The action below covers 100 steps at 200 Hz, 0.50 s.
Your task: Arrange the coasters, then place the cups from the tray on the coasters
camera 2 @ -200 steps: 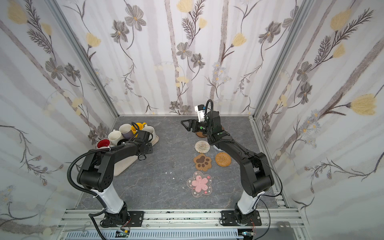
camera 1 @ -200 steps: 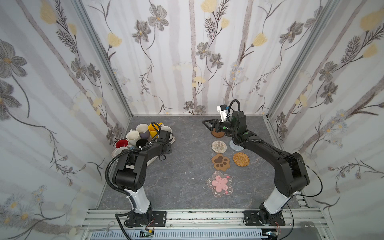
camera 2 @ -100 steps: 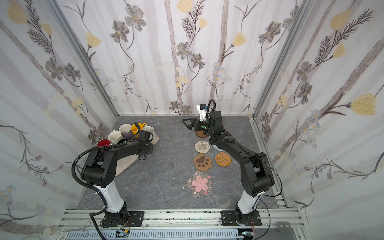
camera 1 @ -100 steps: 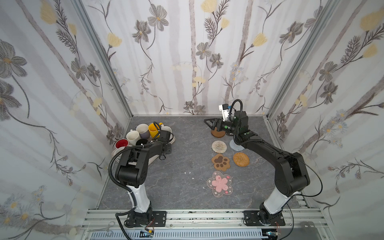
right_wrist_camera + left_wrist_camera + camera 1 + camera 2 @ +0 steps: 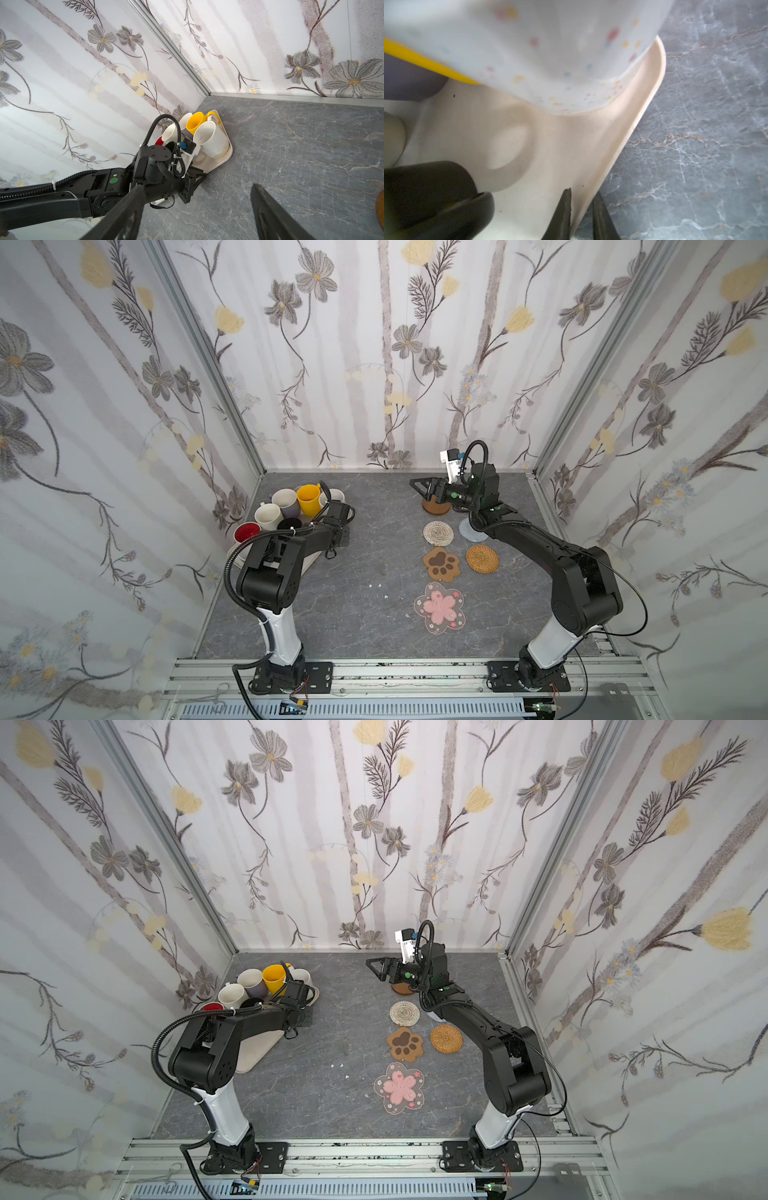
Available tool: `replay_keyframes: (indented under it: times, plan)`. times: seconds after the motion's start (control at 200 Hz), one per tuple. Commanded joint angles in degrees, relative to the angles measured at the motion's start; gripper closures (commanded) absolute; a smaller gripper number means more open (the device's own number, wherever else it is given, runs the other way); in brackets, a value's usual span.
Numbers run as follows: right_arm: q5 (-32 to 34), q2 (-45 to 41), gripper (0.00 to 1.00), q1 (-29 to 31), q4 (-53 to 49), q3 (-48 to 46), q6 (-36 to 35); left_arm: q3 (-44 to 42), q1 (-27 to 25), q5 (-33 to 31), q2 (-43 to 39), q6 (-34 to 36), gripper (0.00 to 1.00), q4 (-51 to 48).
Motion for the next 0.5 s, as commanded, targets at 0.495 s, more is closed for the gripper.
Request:
replay_keyframes:
  times: [0.495]
  plan:
    - [-0.78, -0.56, 0.2, -0.45, 2.68, -0.58, 0.73, 7.04, -7.42, 6.35, 6.58, -11.6, 1.0, -6.68]
